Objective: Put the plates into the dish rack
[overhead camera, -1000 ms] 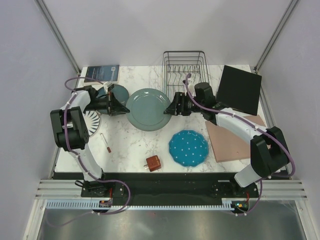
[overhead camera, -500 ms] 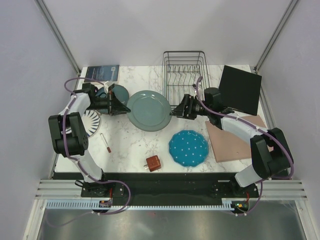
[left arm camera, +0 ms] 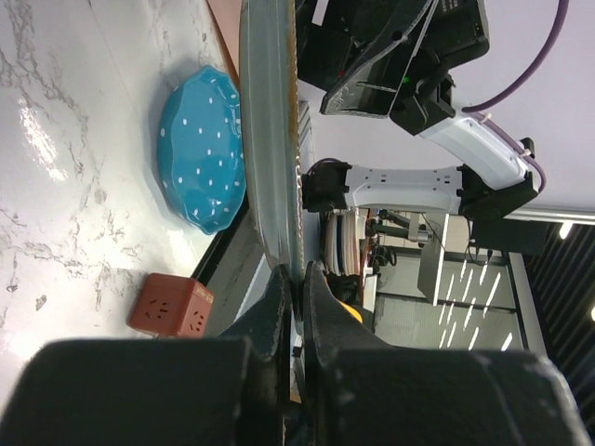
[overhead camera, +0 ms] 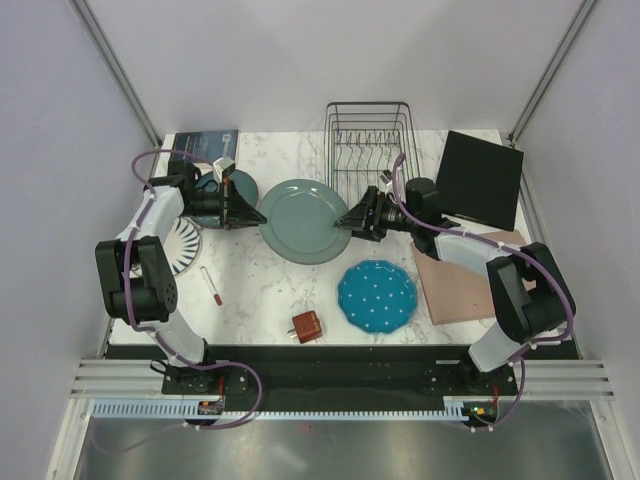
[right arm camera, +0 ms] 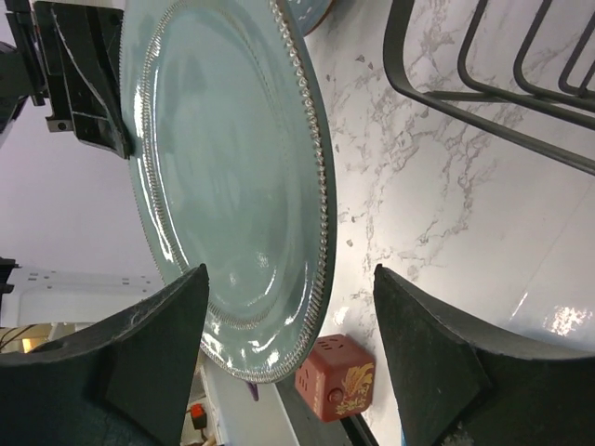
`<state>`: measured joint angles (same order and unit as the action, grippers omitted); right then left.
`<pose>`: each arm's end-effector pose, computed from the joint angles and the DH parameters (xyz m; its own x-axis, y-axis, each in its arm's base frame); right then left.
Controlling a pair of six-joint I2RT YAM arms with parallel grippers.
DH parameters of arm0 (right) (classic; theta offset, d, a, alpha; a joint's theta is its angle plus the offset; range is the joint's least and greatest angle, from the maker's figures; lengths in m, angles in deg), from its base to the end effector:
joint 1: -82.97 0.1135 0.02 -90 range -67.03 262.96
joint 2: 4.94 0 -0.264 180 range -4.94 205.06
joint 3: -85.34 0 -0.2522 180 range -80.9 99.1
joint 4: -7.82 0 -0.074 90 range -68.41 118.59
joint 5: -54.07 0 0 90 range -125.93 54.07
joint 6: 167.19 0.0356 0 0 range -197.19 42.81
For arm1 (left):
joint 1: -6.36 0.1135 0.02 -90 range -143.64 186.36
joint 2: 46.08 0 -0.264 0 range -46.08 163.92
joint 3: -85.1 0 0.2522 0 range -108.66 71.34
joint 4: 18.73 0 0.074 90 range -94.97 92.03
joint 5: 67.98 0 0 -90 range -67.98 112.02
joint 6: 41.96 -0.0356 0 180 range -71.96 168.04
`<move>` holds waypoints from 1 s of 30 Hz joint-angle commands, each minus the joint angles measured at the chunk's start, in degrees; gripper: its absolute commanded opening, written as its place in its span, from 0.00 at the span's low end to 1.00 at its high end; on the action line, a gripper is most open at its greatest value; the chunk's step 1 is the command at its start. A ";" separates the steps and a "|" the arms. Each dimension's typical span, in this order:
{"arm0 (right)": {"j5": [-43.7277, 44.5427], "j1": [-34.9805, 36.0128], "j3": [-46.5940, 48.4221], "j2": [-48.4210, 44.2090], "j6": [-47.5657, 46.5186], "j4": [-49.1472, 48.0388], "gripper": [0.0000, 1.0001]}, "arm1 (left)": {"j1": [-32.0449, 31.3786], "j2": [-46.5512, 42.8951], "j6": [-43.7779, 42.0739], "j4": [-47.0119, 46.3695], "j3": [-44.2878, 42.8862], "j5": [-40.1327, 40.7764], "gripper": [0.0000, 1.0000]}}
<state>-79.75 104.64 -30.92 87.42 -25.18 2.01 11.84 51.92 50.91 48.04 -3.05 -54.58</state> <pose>0.3107 0.1500 0.2178 -0.8992 0.2546 -0.3558 -0.2451 0.3805 0.8917 0.3261 -0.0035 0.2518 -0.9773 -0.1054 -0.1837 0.1532 0.2472 -0.9568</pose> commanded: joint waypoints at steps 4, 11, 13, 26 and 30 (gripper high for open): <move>-3.91 0.21 -2.69 2.21 13.11 -21.02 0.76 | -2.48 -4.22 4.60 -0.81 0.73 -27.91 0.02; -7.34 0.39 1.35 4.32 14.43 -21.91 0.69 | -3.01 -3.08 5.39 -2.83 1.70 -27.82 0.02; -7.87 0.56 1.44 4.67 15.05 -23.05 0.67 | -3.01 -2.64 5.48 -3.18 2.66 -27.82 0.02; -13.93 1.62 3.46 1.17 7.68 -16.21 0.13 | -3.10 5.62 3.19 -6.78 2.67 -27.47 0.02; -13.67 1.18 5.74 -1.12 3.20 -9.09 0.00 | -2.93 9.13 2.05 -6.78 2.15 -27.29 0.14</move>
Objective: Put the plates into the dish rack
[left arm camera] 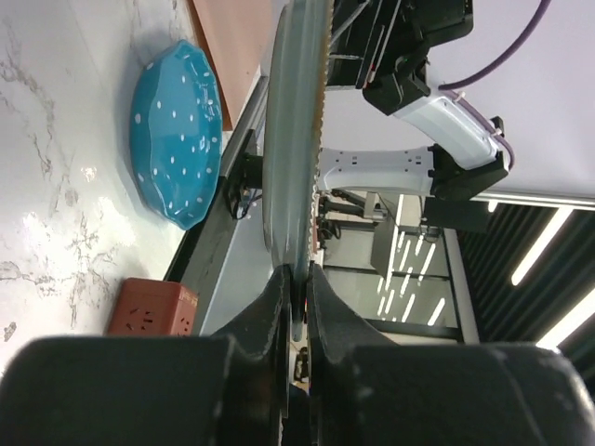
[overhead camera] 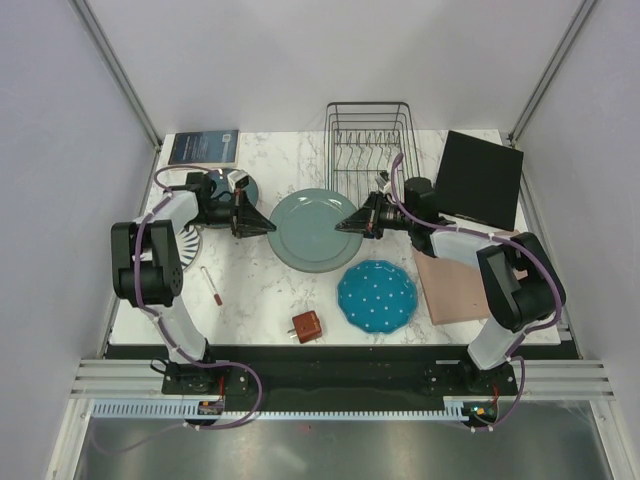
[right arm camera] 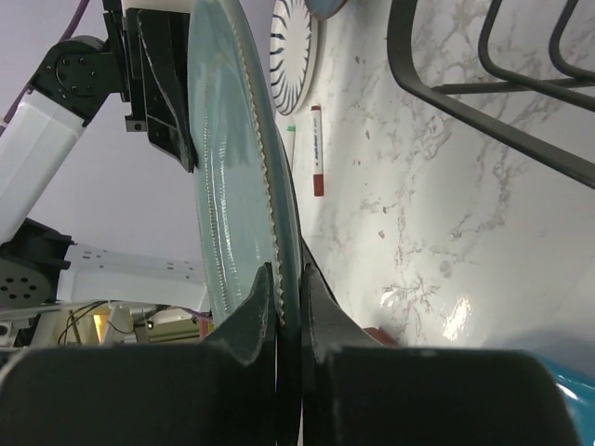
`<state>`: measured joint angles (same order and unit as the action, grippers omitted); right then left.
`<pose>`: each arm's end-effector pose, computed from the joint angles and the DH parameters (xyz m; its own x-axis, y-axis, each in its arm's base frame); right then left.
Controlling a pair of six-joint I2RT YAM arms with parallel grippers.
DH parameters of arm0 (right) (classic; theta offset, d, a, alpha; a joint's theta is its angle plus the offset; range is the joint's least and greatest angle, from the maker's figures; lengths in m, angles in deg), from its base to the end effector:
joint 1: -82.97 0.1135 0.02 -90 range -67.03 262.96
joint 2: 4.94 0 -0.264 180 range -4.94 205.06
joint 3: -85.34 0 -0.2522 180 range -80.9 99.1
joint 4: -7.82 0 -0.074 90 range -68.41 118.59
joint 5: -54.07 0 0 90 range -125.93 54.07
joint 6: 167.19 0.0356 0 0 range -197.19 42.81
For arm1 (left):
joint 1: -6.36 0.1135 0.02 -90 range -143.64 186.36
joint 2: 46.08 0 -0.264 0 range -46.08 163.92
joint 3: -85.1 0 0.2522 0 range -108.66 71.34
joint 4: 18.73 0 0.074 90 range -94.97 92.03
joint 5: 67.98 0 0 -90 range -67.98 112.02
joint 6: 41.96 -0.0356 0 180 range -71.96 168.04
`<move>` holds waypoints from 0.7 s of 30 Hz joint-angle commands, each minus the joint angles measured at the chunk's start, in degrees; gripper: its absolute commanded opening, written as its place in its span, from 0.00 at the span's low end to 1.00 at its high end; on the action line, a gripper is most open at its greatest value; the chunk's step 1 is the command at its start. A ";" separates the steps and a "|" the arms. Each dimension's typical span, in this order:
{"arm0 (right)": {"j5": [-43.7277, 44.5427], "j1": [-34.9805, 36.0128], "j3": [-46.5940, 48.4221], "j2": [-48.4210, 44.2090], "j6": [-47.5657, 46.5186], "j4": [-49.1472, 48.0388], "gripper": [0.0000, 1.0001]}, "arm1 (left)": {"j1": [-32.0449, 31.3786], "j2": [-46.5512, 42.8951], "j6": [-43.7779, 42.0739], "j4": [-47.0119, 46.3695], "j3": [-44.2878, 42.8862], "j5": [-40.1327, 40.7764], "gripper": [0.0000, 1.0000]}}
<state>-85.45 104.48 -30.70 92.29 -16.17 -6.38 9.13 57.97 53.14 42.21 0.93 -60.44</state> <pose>0.3212 0.1557 0.2053 -0.9406 0.2397 -0.2405 -0.1735 0.2697 0.9472 0.3351 -0.0191 0.2062 -0.9956 -0.0598 -0.0719 0.0634 0.1339 -0.9890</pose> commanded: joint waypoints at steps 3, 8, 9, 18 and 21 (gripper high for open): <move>-8.49 -0.59 8.51 -7.14 -7.57 4.31 0.00 | 0.66 3.00 -1.85 -0.51 -2.97 -19.94 0.40; -9.28 -7.00 20.25 -6.80 -12.39 15.78 0.00 | 3.03 2.03 -2.64 1.07 -5.35 -19.06 0.99; -9.63 -7.71 22.29 -6.36 -13.45 17.32 0.00 | 3.21 2.21 -2.47 1.33 -6.65 -18.62 1.00; 12.74 -15.01 49.71 0.32 -36.11 41.83 0.00 | 3.48 1.77 -8.34 10.37 -26.13 8.75 1.00; 32.86 -14.84 54.65 1.82 -42.37 45.63 0.00 | 0.58 -2.42 -14.14 8.30 -30.74 32.64 1.00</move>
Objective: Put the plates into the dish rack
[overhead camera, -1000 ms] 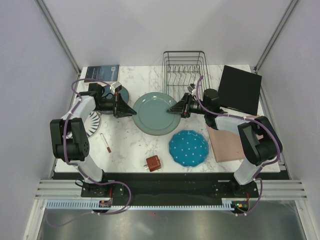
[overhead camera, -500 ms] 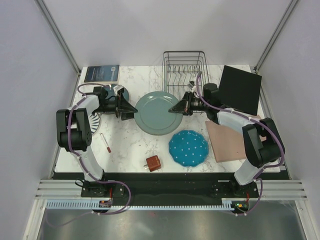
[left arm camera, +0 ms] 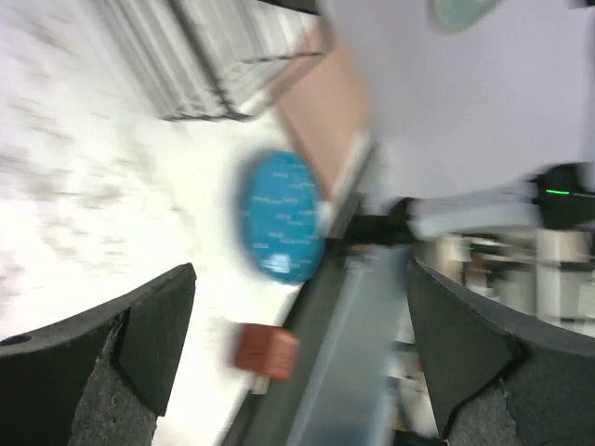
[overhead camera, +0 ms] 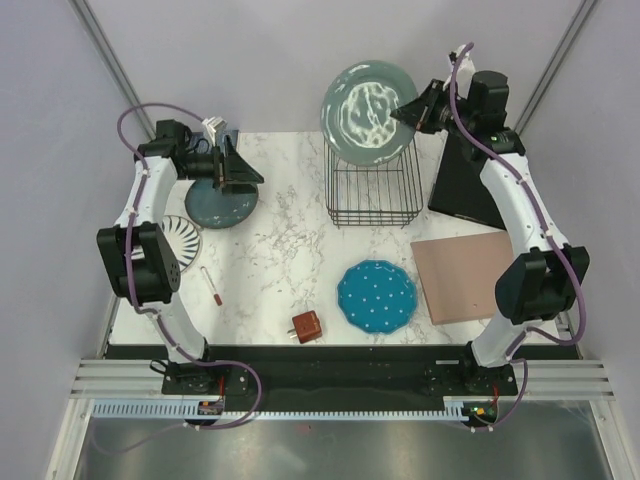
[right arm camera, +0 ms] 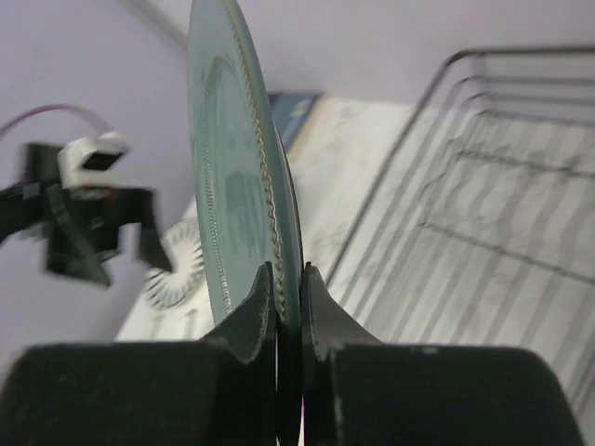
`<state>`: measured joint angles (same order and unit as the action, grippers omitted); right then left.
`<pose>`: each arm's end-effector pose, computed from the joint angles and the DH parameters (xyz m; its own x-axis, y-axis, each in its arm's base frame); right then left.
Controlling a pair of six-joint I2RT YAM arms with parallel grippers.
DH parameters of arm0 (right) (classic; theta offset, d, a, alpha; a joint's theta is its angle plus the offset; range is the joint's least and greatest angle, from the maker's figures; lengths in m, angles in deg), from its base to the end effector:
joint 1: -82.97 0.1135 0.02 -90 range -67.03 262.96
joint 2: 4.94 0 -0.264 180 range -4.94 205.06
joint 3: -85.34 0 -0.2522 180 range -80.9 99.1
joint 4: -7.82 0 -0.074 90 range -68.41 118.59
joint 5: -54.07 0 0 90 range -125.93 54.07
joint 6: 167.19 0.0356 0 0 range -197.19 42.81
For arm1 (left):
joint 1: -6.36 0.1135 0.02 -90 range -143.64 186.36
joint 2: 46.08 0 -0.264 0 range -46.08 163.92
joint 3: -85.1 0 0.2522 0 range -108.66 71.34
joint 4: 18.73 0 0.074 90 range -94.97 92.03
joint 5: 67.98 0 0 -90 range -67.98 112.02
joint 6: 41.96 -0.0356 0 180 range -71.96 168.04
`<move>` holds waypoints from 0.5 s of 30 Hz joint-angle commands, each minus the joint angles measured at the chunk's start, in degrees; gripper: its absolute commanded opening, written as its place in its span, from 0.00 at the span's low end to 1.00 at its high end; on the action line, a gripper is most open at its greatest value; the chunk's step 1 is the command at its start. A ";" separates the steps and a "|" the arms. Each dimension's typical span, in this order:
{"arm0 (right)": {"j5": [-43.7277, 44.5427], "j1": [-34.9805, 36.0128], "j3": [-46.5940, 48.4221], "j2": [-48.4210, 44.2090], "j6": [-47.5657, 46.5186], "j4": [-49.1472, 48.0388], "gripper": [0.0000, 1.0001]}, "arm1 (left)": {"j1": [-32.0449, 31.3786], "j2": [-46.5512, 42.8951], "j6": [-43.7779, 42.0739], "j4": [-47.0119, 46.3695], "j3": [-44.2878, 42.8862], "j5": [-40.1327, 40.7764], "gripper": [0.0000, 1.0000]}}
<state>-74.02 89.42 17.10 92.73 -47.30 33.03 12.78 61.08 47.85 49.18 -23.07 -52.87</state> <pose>0.3950 0.0668 0.4169 -0.5100 0.3371 -0.7914 -0.5026 0.6299 0.5921 0.3842 0.0086 0.2936 -0.9129 -0.1019 -0.3953 0.3503 0.3017 -0.8867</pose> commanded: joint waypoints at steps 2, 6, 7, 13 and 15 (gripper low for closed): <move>33.62 0.40 10.87 3.31 -11.96 6.75 0.00 | -5.71 -10.10 -9.74 -4.99 -3.87 46.62 1.00; 55.63 3.20 18.98 8.50 -15.72 8.95 0.00 | -7.82 -21.18 -8.86 -21.70 10.53 63.91 1.00; 57.32 3.56 19.51 9.55 -16.17 8.69 0.00 | -7.82 -23.46 -8.87 -23.11 11.69 63.65 1.00; 72.43 6.90 19.87 12.10 -21.78 4.74 0.00 | -7.82 -27.17 -1.85 -24.53 18.72 60.13 1.00; 74.90 8.04 19.60 12.81 -23.81 2.98 0.00 | -7.82 -28.75 -0.35 -25.58 21.62 59.08 1.00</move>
<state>-11.79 94.78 32.42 107.53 -66.21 46.84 5.04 34.17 43.20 28.15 -6.72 4.06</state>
